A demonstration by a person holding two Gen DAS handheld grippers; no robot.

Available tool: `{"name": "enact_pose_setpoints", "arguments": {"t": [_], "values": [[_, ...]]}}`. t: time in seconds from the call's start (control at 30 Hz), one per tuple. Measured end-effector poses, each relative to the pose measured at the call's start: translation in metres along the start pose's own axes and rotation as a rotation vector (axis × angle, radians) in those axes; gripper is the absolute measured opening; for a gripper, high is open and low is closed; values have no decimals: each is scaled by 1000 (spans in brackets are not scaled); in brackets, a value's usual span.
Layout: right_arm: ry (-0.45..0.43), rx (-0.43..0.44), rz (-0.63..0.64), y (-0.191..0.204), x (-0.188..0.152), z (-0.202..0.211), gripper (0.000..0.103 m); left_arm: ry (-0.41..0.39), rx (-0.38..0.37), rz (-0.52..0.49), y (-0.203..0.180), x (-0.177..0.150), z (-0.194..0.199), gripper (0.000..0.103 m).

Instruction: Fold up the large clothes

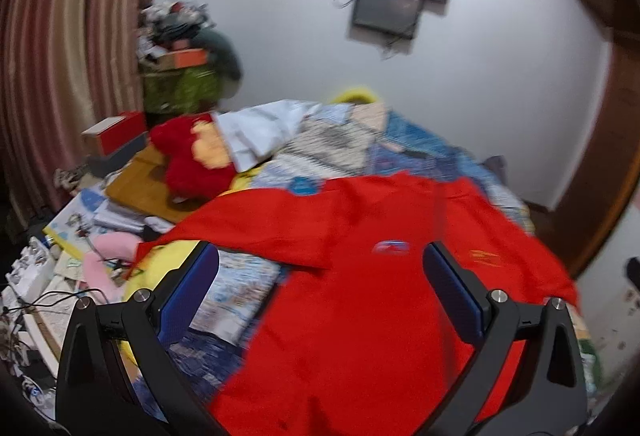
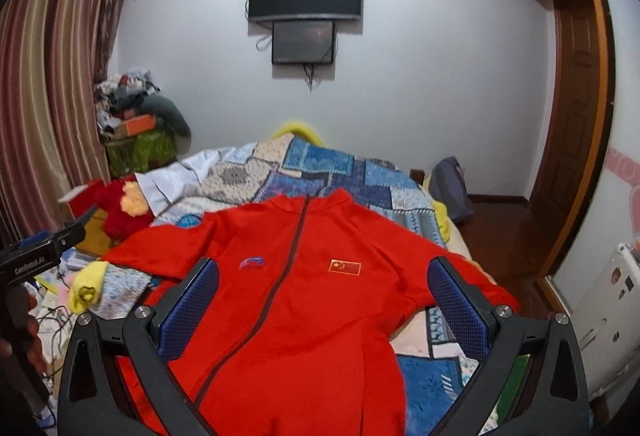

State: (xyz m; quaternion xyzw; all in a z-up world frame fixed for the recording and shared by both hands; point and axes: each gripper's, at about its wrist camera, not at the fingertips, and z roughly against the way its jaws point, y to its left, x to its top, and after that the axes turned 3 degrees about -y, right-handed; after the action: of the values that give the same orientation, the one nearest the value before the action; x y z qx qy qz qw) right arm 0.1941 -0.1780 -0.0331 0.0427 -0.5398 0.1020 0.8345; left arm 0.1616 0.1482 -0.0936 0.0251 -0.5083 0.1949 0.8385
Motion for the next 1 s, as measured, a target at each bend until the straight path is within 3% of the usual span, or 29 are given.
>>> {"name": "enact_pose_setpoints", "arguments": {"t": [0.17,0.33,0.5,0.63,0.7,0.87,0.97,1.0], "values": [[54,6,53,16,2,-66,103,22,119,-26,34,-4,-53,103],[123,55,126,44,4,-135,103,60,178,-52,56,-14,-100,103],[221,141,152,74,-3,-195,103,200,151,-31,73,-31,-145,103],[341,223,152,97,-13,-247,103,386,82,20,84,-43,-186,91],[388,248,150,106,-18,-269,103,443,47,78,90,-48,-203,89],[458,301,138,124,-32,-301,103,424,-2,130,93,-43,-219,86],[466,325,145,131,-37,-306,103,431,-37,207,101,-41,-235,71],[467,329,149,133,-37,-306,103,431,-25,218,103,-40,-241,63]]}}
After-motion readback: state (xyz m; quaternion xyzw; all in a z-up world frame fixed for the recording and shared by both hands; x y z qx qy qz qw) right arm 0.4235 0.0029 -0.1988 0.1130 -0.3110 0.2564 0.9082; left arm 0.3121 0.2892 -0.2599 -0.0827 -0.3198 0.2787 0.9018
